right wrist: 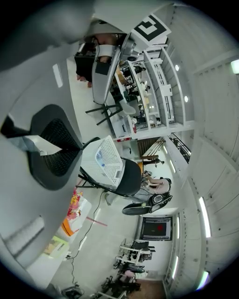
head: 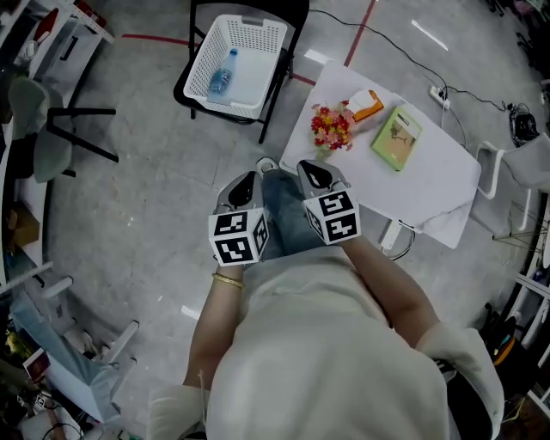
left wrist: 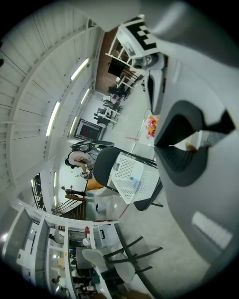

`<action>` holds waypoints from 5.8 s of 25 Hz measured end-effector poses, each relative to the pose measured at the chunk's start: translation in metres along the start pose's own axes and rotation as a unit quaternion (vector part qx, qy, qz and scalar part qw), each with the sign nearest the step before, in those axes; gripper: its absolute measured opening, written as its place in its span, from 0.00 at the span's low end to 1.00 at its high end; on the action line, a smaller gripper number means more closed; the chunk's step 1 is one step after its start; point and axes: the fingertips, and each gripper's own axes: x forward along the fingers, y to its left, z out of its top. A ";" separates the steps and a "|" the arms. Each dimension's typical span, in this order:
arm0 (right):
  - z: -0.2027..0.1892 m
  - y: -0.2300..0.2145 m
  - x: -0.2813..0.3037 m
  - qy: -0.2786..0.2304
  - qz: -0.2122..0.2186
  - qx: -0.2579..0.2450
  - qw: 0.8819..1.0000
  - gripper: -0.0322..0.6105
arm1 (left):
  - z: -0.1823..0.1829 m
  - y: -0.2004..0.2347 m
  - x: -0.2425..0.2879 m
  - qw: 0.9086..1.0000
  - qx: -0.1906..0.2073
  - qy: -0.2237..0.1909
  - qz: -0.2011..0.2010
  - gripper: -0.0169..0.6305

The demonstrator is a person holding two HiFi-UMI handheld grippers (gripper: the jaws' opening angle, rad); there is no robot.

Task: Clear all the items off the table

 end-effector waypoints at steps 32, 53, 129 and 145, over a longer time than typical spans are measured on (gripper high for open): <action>-0.165 -0.118 0.096 0.093 -0.150 0.131 0.976 0.34 | -0.053 0.008 0.143 0.995 0.037 0.087 -0.031 0.04; -0.210 -0.170 0.180 0.089 -0.215 0.177 0.956 0.63 | -0.098 0.025 0.197 0.992 0.008 0.123 -0.030 0.04; -0.153 -0.182 0.149 0.095 -0.198 0.171 0.961 0.83 | -0.047 0.005 0.135 0.996 0.026 0.084 -0.010 0.04; -0.033 -0.152 0.116 0.042 -0.144 0.108 0.983 0.83 | 0.008 0.022 0.094 0.998 0.017 0.054 0.022 0.04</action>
